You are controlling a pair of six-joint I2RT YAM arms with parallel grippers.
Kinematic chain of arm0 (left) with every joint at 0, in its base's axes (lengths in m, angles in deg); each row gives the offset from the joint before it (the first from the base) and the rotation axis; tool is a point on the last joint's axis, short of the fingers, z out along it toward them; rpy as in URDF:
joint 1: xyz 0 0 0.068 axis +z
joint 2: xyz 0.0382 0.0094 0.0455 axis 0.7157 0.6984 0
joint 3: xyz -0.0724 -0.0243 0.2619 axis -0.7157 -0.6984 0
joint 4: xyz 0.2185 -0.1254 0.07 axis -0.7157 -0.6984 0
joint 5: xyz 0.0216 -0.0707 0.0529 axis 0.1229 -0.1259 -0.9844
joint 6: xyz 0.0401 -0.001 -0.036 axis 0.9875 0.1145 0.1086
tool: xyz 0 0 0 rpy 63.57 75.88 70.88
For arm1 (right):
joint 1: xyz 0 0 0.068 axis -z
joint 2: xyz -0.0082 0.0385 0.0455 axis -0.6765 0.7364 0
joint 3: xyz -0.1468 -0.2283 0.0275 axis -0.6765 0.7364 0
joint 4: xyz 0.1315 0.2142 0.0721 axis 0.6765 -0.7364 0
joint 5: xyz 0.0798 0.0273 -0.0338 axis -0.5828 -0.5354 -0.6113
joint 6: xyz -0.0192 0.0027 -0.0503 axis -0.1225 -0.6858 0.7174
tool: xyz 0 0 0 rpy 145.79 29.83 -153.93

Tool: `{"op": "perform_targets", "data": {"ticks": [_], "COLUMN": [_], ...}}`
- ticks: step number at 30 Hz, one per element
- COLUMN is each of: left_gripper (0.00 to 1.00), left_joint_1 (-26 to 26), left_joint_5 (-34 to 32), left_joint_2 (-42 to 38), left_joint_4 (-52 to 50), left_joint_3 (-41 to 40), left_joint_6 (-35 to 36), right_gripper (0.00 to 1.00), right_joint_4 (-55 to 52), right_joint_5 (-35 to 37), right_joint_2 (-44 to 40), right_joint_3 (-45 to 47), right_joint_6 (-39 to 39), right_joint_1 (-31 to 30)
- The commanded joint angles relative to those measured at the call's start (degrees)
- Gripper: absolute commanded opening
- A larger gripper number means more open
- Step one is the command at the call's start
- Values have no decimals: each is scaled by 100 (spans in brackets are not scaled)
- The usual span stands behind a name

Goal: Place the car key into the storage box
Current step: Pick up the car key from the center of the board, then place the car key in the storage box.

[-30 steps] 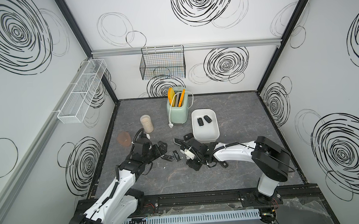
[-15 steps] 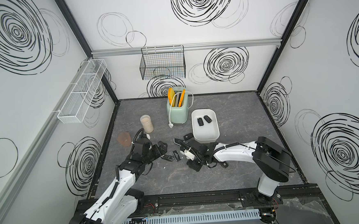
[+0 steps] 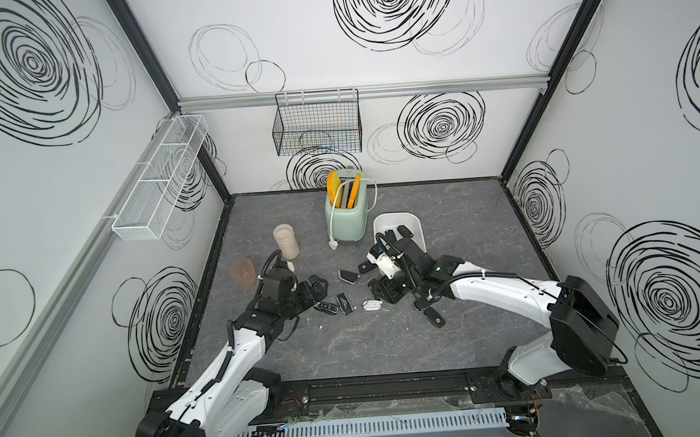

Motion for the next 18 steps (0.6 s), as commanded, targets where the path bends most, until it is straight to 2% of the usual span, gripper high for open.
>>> {"op": "perform_targets", "data": {"ticks": [1, 8, 18], "left_gripper": [98, 98, 98], "left_joint_1": [-59, -271, -407], "left_joint_5": [69, 34, 33], "left_joint_2": [135, 408, 827], "left_joint_4": [339, 427, 283], "left_joint_3": [171, 313, 668], "left_joint_6": [-89, -54, 155], "right_gripper": [33, 33, 34], "right_joint_4": [44, 87, 37], "right_joint_5": [106, 539, 1302], "right_joint_2": [-121, 48, 1038], "right_joint_3": [-233, -413, -1064], "right_joint_6": [-285, -604, -322], "right_joint_1": [337, 1061, 1678]}}
